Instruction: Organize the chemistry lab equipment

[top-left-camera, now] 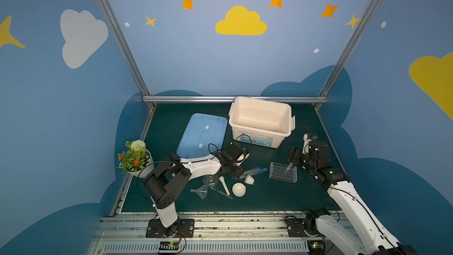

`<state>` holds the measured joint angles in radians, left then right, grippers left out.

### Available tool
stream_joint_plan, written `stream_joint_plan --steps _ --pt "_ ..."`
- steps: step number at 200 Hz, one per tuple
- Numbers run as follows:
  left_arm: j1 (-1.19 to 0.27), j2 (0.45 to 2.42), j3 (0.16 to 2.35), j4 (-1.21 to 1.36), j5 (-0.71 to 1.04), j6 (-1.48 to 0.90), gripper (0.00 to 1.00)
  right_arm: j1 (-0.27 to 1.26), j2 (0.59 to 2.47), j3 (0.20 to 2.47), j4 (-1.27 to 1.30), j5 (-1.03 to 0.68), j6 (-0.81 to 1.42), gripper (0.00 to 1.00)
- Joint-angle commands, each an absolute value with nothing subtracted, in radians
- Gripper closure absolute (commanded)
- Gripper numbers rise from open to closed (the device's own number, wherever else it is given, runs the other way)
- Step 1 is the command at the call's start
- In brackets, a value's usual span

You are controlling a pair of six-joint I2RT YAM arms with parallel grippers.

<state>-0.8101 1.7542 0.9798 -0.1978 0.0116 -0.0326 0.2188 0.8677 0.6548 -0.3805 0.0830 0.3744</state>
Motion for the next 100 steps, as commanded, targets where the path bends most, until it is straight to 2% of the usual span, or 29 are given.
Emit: stream_joint_plan --steps 1,33,100 --pt "-0.809 1.770 0.994 -0.219 0.025 -0.025 0.42 0.213 0.850 0.647 -0.368 0.062 0.387 0.21" --pt "-0.810 1.773 0.995 -0.222 0.028 -0.019 0.45 0.207 0.847 0.645 -0.369 0.058 0.389 0.21" --pt "-0.814 1.777 0.986 -0.234 0.021 -0.010 0.45 0.192 0.842 0.634 -0.366 0.051 0.393 0.20"
